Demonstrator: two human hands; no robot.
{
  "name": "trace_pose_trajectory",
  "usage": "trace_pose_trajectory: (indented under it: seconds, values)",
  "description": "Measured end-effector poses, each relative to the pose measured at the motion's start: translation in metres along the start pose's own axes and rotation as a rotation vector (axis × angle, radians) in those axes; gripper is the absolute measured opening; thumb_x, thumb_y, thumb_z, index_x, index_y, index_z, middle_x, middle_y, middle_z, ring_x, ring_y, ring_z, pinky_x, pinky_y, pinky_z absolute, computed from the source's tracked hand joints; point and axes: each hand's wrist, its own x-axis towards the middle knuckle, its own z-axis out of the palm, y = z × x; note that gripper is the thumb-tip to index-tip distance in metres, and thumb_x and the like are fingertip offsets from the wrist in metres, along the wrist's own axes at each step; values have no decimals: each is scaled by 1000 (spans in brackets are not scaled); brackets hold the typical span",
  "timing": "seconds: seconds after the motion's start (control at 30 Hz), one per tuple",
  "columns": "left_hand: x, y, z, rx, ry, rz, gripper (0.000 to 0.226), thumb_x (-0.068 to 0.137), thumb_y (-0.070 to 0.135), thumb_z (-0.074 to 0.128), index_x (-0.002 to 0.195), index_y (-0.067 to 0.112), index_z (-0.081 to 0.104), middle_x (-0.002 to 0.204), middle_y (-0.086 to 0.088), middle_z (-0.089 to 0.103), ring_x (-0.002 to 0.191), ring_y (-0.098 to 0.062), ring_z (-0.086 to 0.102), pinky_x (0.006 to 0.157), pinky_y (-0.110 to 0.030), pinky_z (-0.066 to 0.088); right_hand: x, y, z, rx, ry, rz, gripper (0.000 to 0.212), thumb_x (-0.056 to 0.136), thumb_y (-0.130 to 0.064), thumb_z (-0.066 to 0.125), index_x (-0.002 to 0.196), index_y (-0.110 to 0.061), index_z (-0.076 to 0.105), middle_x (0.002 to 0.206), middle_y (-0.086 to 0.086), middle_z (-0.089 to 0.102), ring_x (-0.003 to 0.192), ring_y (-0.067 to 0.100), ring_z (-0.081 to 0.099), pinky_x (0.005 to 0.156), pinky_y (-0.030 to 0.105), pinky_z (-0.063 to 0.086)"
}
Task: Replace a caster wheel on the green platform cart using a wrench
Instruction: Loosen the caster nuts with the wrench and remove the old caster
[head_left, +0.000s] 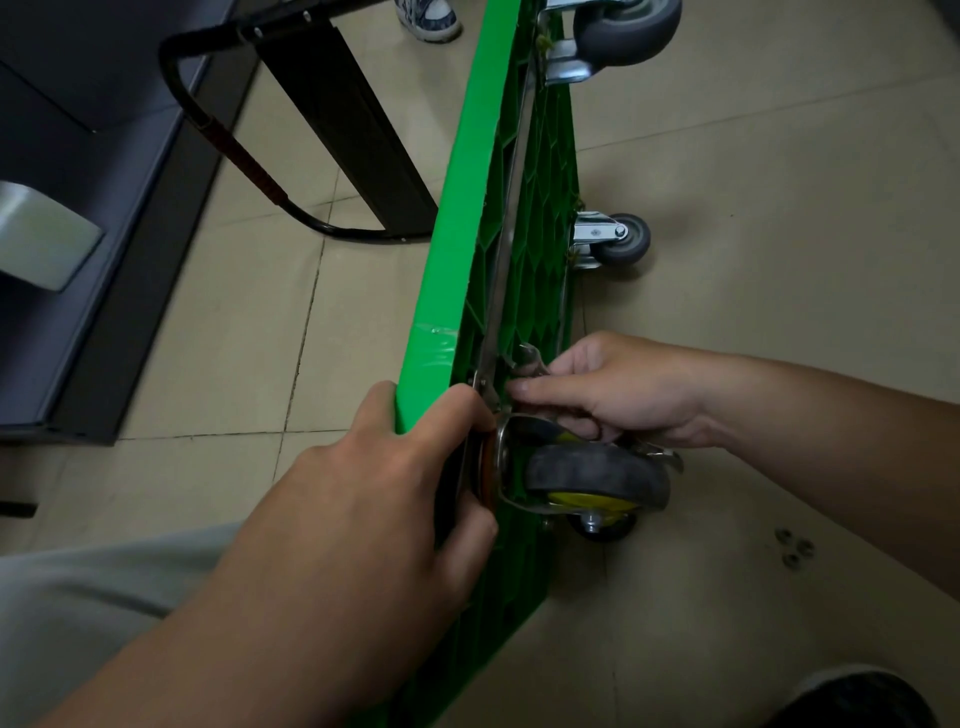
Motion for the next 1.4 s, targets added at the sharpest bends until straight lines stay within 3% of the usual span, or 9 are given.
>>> trace_pose_trajectory:
  seconds: [0.13,0.27,0.4,0.53,0.67,0.83,1.03,1.2,1.4]
  values:
    - [0,0,0,-6,1,-4,39,82,59,41,119,59,30,104,11,41,72,-15,59,62,-32,49,3,2,-2,-21,21,-24,43,90,-37,74,50,-24,68,51,-2,45,43,8,36,44,19,29]
    - [-1,1,0,-4,-1,-2,39,82,60,40,119,59,30,104,12,41,74,-15,59,64,-33,50,5,2,-3,21,48,-88,16,84,-22,82,72,-13,76,54,-3,58,47,5,46,45,15,36]
    - [-1,1,0,3,-1,-2,39,82,59,42,119,59,31,102,12,39,72,-16,58,64,-35,50,7,4,-4,-77,165,-161,21,75,-23,89,86,-6,81,84,15,77,70,13,64,67,27,50]
    - [0,0,0,10,-3,6,38,82,59,41,119,59,30,102,12,38,69,-12,54,60,-29,44,9,8,-8,-57,157,-213,17,74,-15,90,86,-8,80,86,16,77,77,18,69,80,35,58]
    - [-1,0,0,9,-6,3,39,82,59,42,120,59,31,103,12,39,71,-15,56,64,-33,48,12,15,-10,-67,170,-285,13,75,-11,90,83,-12,80,75,2,77,69,7,70,69,22,56]
    - [-1,1,1,30,-5,-9,42,82,60,40,122,58,29,107,11,40,73,-15,56,65,-32,46,13,36,-21,-182,273,-311,16,74,-14,91,87,-12,80,79,3,78,71,5,71,73,22,60]
    - [-1,2,-1,25,-3,11,41,81,60,45,120,57,35,104,10,45,67,-12,54,57,-29,39,-17,100,-65,-315,479,-167,22,68,-22,95,79,-19,77,72,0,75,68,7,71,69,26,54]
    - [0,-1,4,48,70,38,37,78,63,50,113,51,50,92,3,55,63,-31,65,54,-36,49,-69,168,-92,-354,693,2,26,66,-23,96,71,-19,71,61,-9,71,62,8,68,70,30,53]
    - [7,-19,16,34,113,82,42,73,61,54,115,60,49,88,12,50,62,-21,59,57,-44,57,-113,242,-90,-394,832,150,25,68,-15,93,69,-19,68,67,-4,70,68,17,68,67,33,53]
